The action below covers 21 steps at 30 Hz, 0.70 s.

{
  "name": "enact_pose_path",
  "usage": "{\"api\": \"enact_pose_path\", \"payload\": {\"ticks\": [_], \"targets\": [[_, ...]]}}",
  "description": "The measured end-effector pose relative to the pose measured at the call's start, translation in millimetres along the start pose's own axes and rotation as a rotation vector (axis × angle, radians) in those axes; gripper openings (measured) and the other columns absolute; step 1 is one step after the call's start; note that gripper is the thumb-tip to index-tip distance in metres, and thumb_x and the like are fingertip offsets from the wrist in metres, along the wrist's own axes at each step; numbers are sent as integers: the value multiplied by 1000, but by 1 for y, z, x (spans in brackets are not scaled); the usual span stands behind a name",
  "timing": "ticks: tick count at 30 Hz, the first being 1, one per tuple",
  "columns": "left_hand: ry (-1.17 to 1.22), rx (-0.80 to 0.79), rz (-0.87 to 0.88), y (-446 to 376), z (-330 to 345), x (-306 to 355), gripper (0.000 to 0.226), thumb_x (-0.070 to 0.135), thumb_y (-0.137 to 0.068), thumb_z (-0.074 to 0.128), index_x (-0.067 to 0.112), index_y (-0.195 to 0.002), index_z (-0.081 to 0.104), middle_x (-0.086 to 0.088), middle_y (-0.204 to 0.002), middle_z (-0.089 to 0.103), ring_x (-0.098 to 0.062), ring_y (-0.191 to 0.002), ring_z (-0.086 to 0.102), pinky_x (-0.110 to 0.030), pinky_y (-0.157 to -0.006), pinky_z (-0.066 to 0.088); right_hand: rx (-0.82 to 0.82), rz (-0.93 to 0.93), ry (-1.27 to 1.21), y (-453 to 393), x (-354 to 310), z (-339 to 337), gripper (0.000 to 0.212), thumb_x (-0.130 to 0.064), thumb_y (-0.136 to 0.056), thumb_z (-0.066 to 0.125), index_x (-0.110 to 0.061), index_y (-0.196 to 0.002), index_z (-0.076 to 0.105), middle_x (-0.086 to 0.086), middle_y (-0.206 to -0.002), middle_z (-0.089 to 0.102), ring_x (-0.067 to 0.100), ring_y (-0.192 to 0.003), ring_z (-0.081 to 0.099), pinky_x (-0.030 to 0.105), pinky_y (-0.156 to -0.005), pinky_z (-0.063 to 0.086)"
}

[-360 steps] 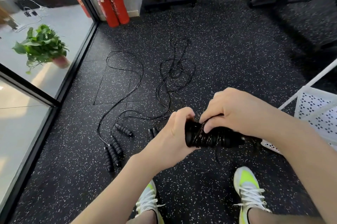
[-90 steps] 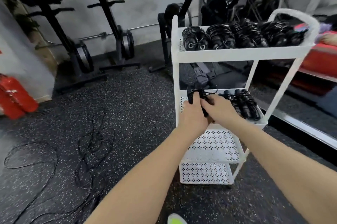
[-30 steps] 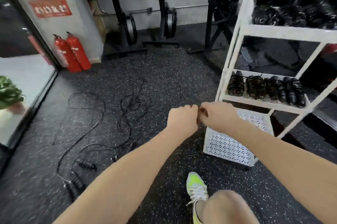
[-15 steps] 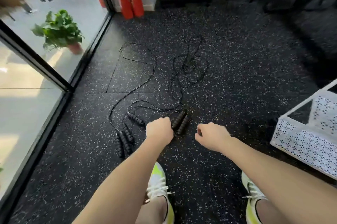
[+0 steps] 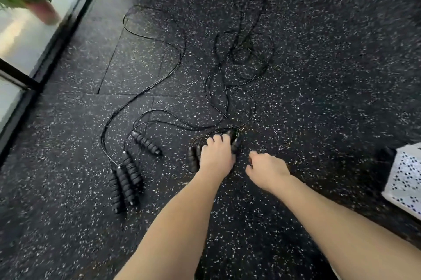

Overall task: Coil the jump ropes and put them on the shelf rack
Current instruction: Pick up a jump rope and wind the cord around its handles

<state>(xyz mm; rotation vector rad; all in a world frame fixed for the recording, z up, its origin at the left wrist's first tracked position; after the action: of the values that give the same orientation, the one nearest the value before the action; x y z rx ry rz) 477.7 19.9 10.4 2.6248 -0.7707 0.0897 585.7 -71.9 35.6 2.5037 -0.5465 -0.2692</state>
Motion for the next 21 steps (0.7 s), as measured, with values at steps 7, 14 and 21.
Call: {"api": "enact_pose_path", "payload": {"ticks": [7, 14, 21], "targets": [[74, -112, -106, -50, 60, 2, 95, 52, -91, 69, 8, -156, 16, -20, -149, 35, -41, -134, 38, -50, -105, 44, 0, 0, -9, -36, 18, 21, 35, -36, -104, 36, -20, -134, 44, 3, -120, 64, 27, -99, 65, 37, -72, 45], [98, -186, -212, -59, 87, 2, 104, 41, -93, 69, 3, -160, 0, -19, -154, 34, -38, -142, 36, -50, -111, 35, -9, 14, -42, -41, 36, 36, 30, -35, -104, 37, -19, -127, 48, 2, -112, 65, 25, -90, 66, 36, -68, 45], [159, -243, -281, -66, 90, 7, 115, 33, -86, 76, 7, -161, -8, -22, -150, 34, -40, -137, 39, -49, -107, 40, -27, -3, -74, -40, 44, 38, 29, -34, -104, 37, -19, -127, 48, 3, -111, 66, 25, -90, 66, 37, -69, 49]]}}
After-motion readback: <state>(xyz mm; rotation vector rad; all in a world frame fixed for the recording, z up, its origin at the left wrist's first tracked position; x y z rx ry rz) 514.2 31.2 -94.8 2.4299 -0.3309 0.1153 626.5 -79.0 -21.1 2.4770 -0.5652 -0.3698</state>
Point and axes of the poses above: each hand's wrist, its own y-axis away from the middle knuckle, its own z-axis out of the palm, x = y × z, the point moved 4 cm from there along -y, towards the middle knuckle
